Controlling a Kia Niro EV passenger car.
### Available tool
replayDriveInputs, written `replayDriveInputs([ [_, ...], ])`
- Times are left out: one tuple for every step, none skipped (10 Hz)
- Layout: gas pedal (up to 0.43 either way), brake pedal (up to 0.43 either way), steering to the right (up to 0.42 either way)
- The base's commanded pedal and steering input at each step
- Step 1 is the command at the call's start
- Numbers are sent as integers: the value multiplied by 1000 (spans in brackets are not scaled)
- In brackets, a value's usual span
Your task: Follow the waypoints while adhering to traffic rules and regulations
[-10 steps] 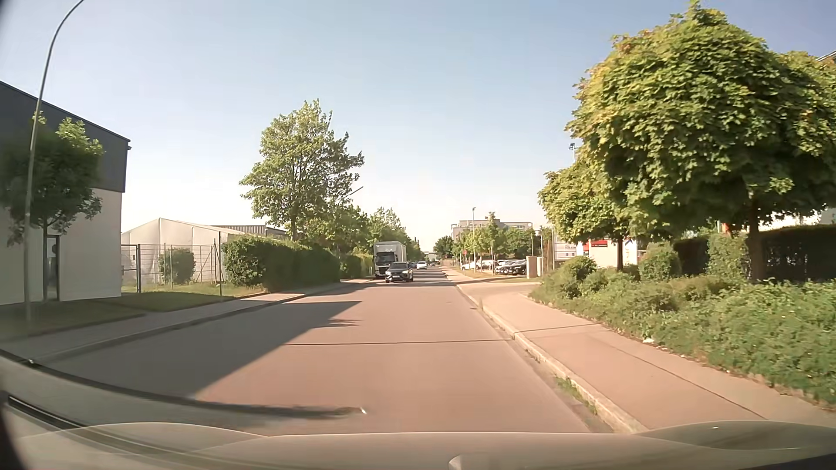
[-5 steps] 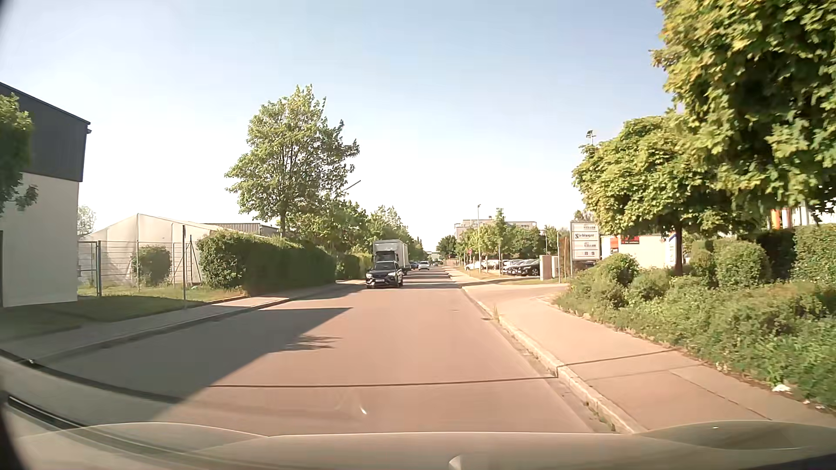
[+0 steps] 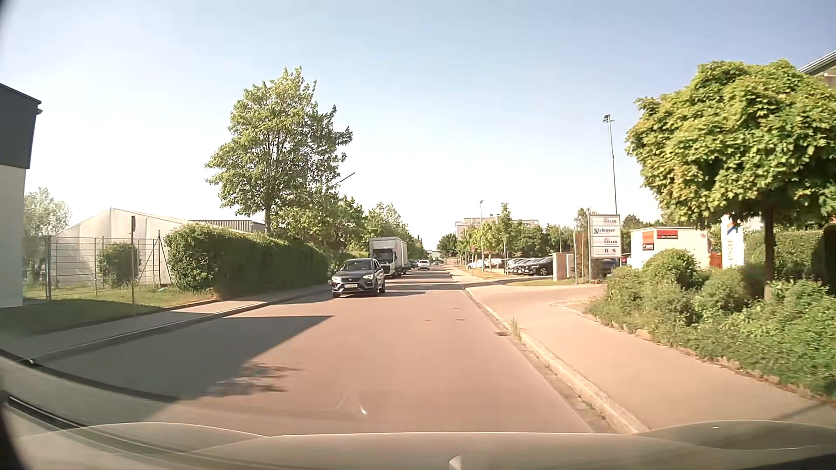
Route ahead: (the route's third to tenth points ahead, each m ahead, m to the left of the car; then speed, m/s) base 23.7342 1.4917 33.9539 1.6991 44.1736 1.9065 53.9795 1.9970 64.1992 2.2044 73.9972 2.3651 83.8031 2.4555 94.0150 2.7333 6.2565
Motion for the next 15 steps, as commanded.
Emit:
replayDriveInputs([
  [39, 0, -4],
  [39, 0, -4],
  [39, 0, -4],
  [39, 0, -4],
  [39, 0, -4],
  [39, 0, -5],
  [39, 0, -7],
  [39, 0, -10],
  [39, 0, -11],
  [39, 0, -11],
  [39, 0, -11],
  [59, 0, -10],
  [67, 0, -9],
  [79, 0, -8],
  [79, 0, -6],
])
